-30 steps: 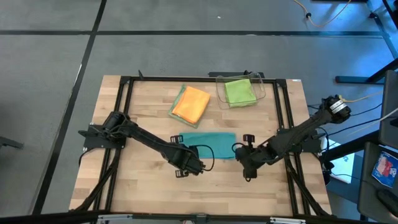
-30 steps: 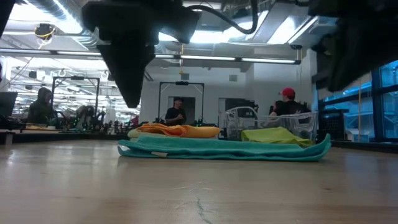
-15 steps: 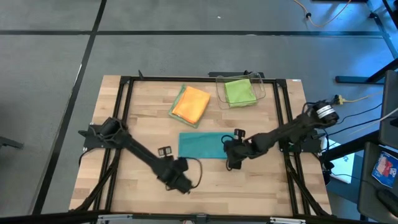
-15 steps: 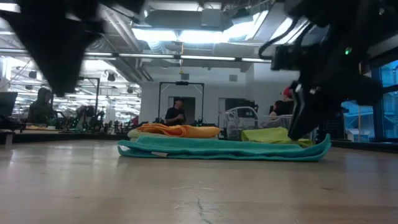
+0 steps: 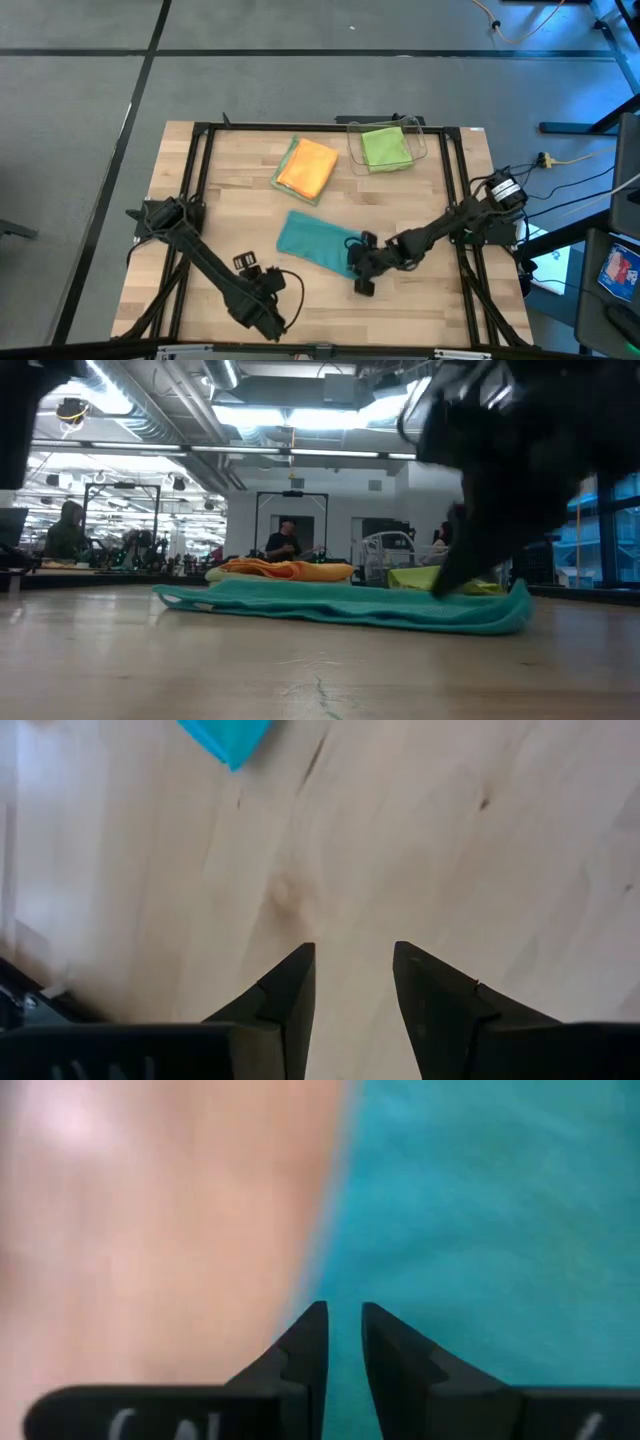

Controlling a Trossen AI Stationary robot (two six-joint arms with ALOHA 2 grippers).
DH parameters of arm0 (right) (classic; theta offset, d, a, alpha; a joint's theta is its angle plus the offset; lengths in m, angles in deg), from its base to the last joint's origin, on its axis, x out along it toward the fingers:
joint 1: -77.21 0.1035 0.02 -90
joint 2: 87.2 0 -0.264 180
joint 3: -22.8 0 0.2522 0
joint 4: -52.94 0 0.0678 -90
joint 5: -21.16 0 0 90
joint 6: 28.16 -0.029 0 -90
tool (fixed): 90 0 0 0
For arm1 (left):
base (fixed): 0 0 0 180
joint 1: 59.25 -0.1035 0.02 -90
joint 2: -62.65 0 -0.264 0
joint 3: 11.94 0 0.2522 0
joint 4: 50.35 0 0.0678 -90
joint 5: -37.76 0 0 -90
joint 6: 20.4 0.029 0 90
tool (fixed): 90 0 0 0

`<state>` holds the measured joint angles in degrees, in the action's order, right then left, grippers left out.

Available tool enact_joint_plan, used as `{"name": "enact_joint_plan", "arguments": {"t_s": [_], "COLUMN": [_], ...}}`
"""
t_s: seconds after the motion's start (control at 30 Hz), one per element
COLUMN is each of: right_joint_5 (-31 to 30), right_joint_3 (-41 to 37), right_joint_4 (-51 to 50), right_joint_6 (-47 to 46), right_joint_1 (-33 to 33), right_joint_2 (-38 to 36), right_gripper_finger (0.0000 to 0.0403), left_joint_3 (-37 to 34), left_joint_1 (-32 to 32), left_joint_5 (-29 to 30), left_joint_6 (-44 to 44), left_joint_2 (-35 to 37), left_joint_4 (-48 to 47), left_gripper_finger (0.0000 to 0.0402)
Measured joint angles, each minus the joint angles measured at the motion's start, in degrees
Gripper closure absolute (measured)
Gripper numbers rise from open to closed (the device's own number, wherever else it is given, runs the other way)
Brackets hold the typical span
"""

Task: Fold microfiber towels
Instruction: Fold the blue microfiber towel

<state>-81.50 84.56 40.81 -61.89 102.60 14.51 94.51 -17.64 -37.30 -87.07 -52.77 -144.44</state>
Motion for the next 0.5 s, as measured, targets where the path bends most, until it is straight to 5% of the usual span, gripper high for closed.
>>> {"name": "enact_joint_plan", "arguments": {"t_s": [0.23, 0.5], "right_joint_5": [-0.05, 1.69], "right_joint_3": [0.55, 8.26], "right_joint_4": [17.92, 15.23], "right_joint_6": [-3.68, 17.64], "right_joint_1": [3.12, 3.15], "right_joint_2": [4.28, 0.46], "right_gripper_finger": [0.0334, 0.0334], "left_joint_3": [0.0, -0.02], "left_joint_1": [0.46, -0.26], "left_joint_5": [1.0, 4.14], "left_joint_6": [-2.08, -1.83], "left_joint_2": [0.04, 0.07], "left_joint_4": [0.05, 0.07], "left_gripper_finger": [0.0273, 0.0273]}}
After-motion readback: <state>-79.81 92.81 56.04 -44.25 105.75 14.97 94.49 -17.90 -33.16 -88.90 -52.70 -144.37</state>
